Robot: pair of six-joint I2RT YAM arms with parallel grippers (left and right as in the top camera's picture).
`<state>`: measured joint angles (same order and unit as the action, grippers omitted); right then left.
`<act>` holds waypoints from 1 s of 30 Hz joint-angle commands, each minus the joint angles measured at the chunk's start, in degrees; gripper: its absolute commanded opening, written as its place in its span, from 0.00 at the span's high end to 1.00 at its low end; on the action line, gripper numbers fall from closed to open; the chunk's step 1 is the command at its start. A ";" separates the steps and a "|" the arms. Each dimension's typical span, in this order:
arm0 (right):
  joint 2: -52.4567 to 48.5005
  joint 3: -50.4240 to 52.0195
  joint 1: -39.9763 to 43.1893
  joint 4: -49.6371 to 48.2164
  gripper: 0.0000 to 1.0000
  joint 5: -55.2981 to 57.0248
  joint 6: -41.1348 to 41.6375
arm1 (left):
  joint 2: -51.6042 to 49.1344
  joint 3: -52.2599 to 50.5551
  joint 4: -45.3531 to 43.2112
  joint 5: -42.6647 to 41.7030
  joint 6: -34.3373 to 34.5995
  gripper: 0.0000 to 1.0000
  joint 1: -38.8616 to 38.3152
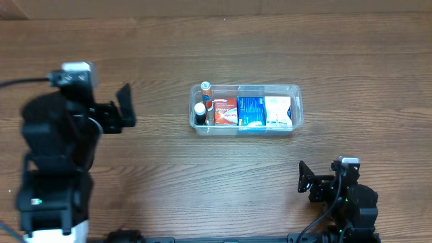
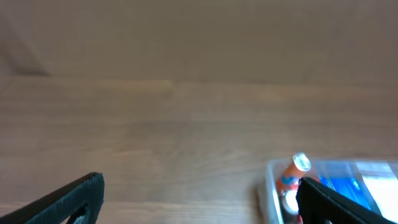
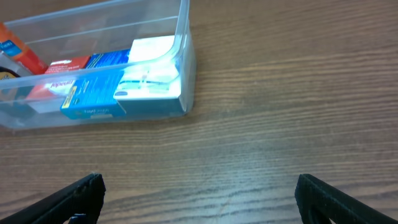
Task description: Pack container
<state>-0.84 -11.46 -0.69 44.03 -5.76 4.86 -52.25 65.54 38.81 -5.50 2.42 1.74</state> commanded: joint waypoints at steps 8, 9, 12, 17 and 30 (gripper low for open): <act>0.68 0.00 0.11 -0.39 0.00 -0.37 -0.20 | 26.29 -42.42 -15.50 -13.03 -0.66 0.00 -0.81; 0.68 0.00 0.11 -0.39 0.00 -0.37 -0.20 | 28.63 -44.37 -15.50 -13.00 -0.66 0.00 -0.79; 0.68 0.00 0.11 -0.39 0.00 -0.37 -0.20 | 34.71 -49.51 -15.50 -13.00 -0.66 0.00 -0.61; 0.68 0.00 0.11 -0.39 0.00 -0.37 -0.20 | 40.54 -55.15 -15.50 -12.98 -0.68 0.00 -0.61; 0.68 0.00 0.11 -0.39 0.00 -0.37 -0.20 | 52.04 -58.73 -15.69 -12.72 -0.72 0.00 -0.74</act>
<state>-0.78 -11.44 -0.69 44.10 -5.78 4.86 -1.76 7.11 23.53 -17.65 1.45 1.10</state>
